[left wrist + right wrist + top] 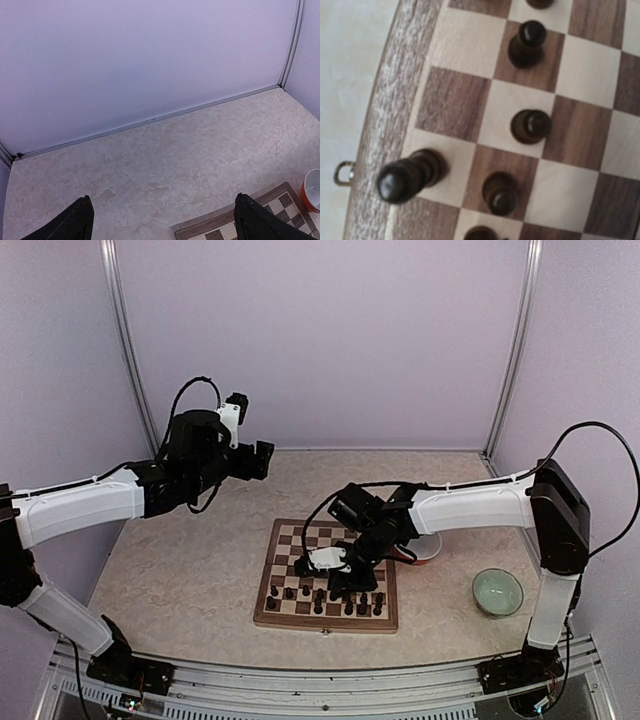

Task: Set up the chess pieces on the board
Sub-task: Place the pawn at d7, then pick up the king from the chessboard.

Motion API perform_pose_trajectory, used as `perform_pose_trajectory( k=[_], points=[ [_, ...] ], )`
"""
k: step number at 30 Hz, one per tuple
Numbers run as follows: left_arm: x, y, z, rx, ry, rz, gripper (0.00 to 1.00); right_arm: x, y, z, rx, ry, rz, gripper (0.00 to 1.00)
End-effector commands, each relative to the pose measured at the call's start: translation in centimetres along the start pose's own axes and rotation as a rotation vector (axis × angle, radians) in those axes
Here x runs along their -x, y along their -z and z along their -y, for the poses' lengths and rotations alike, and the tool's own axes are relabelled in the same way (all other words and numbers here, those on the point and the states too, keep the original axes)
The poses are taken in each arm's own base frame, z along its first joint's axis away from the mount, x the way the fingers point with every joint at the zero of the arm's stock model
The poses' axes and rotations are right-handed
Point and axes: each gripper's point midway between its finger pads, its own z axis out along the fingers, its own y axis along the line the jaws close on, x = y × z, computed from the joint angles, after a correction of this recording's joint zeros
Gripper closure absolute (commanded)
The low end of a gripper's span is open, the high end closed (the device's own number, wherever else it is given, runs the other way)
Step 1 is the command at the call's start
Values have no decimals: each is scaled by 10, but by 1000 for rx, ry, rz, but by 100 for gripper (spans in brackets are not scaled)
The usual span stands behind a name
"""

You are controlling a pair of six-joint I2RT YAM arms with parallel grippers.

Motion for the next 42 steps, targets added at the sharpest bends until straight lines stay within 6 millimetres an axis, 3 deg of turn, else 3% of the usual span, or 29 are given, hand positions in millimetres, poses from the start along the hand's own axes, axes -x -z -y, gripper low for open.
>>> perform_pose_trajectory(
  k=[1,5,9,13,15,18,23,28,34,42],
  points=[
    [9,-1,3,3,-5,11,4,11,4,-3,16,9,13,78],
    [9,-1,-1,26,8,5,4,22,19,1,1,21,26,75],
    [12,1,-5,48,51,-5,6,38,47,13,-41,34,75,71],
    [8,6,20,-94,93,-94,8,33,64,41,-122,-7,87,67],
    [-3,3,33,-175,144,-161,14,25,68,60,-163,-53,87,67],
    [-34,0,45,-275,239,-243,24,14,72,85,-205,-112,93,66],
    [-79,15,58,-387,374,-303,29,8,64,110,-254,-117,94,62],
    [-98,33,64,-432,455,-325,31,12,43,123,-210,-137,95,61],
    [-115,48,67,-420,471,-347,30,9,17,131,-155,-171,69,62],
    [-121,55,71,-408,457,-358,31,-9,-7,121,-102,-184,0,64]
  ],
)
